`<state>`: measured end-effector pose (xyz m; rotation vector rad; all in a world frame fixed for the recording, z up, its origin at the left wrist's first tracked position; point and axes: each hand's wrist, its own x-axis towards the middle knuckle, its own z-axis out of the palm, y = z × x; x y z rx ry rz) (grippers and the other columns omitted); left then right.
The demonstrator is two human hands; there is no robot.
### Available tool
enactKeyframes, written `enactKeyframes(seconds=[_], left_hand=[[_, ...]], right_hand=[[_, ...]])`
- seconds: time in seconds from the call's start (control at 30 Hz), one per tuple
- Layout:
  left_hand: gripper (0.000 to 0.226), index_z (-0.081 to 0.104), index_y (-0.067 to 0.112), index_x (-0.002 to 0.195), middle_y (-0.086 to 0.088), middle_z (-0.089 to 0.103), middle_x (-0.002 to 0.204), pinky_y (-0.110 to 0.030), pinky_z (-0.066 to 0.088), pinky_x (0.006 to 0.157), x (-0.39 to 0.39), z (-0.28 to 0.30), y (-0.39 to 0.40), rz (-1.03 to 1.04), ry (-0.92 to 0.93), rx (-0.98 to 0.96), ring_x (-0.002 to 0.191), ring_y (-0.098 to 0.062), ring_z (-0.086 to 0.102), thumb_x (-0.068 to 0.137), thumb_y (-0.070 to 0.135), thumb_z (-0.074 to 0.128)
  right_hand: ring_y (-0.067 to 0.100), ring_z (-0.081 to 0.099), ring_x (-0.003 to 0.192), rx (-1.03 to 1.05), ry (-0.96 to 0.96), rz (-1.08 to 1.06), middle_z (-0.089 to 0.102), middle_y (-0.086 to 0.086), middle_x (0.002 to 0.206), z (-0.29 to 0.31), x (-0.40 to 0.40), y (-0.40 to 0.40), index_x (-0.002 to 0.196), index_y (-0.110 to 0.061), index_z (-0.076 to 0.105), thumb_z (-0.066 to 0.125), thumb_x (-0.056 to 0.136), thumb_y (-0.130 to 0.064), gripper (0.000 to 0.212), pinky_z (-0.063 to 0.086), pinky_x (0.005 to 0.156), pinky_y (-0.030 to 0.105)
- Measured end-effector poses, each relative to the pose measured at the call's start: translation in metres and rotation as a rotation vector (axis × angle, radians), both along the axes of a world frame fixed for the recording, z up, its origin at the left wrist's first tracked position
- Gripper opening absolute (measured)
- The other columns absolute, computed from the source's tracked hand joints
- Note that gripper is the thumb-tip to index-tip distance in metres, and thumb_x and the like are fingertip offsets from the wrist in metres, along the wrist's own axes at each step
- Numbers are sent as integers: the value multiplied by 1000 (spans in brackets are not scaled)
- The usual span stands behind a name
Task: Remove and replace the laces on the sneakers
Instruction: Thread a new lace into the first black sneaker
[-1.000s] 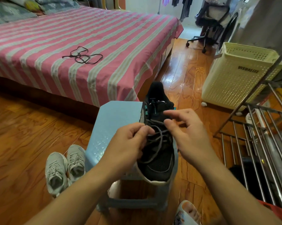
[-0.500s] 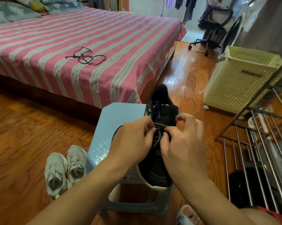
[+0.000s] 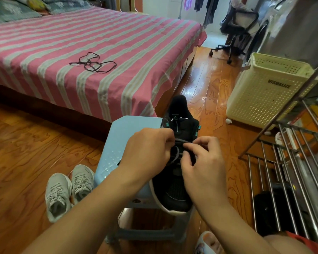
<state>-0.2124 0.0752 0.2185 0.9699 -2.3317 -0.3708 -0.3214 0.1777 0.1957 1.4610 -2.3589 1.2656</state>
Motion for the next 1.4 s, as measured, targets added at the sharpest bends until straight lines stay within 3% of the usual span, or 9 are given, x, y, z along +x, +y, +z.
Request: enactKeyframes(seconds=[0.2, 0.33, 0.47, 0.57, 0.83, 0.97, 1.13, 1.3, 1.4], left_hand=[[7, 78, 24, 82, 8, 55, 83, -38, 51, 60, -4, -16, 5, 64, 196, 63, 73, -18, 57, 83, 17, 79], [13, 80, 24, 85, 5, 54, 79, -36, 38, 57, -2, -12, 9, 58, -38, -192, 78, -22, 48, 85, 21, 68], [27, 77, 24, 81, 4, 58, 77, -33, 20, 68, 1, -6, 17, 37, -151, -311, 77, -24, 49, 85, 26, 50], [5, 74, 19, 80, 0, 59, 71, -34, 26, 68, -1, -5, 10, 75, -124, -254, 72, -26, 51, 83, 16, 70], [16, 54, 19, 82, 1, 45, 78, -34, 31, 54, -3, -9, 13, 56, -138, -155, 63, -24, 46, 89, 16, 67], [8, 64, 15, 91, -1, 56, 86, -41, 45, 61, -4, -13, 7, 65, -14, -26, 74, -27, 56, 96, 19, 61], [7, 74, 16, 87, 3, 60, 83, -39, 51, 58, -5, -9, -1, -66, -39, -110, 70, -22, 59, 89, 10, 71], [10, 78, 15, 90, 0, 63, 86, -39, 50, 69, -15, -13, 11, 52, 128, 66, 80, -23, 61, 89, 10, 70], [11, 80, 17, 92, 2, 62, 85, -29, 44, 74, -16, -18, 11, 95, 211, 178, 84, -18, 60, 89, 10, 73]], right_hand=[[-5, 51, 94, -52, -141, -19, 48, -16, 98, 4, -10, -4, 101, -17, 78, 70, 91, -13, 14, 51, 79, 16], [-2, 52, 92, -26, -128, 3, 49, -12, 100, 4, -12, -4, 102, -18, 78, 70, 92, -14, 14, 53, 79, 17], [-1, 51, 87, -16, -64, 11, 49, -11, 101, 4, -13, -4, 103, -18, 78, 70, 92, -16, 15, 46, 72, 7], [1, 51, 86, -8, -46, 29, 50, -10, 101, 4, -12, -4, 103, -18, 78, 69, 92, -17, 15, 44, 69, 7], [-1, 50, 82, -20, -27, 29, 48, -11, 97, 5, -14, -4, 103, -17, 79, 70, 91, -16, 15, 41, 72, 2], [2, 49, 85, 13, 11, 28, 47, -11, 98, 4, -13, -5, 105, -19, 78, 69, 92, -19, 16, 41, 69, 8], [3, 49, 85, 17, -34, 36, 49, -11, 98, 4, -15, -4, 104, -19, 78, 68, 92, -19, 15, 46, 70, 11], [-4, 52, 88, 7, -82, 18, 50, -11, 98, 5, -13, -3, 103, -18, 77, 67, 92, -17, 15, 46, 72, 8], [3, 54, 86, 47, -121, -5, 50, -10, 100, 9, -15, -5, 102, -19, 76, 70, 92, -21, 12, 54, 77, 22]])
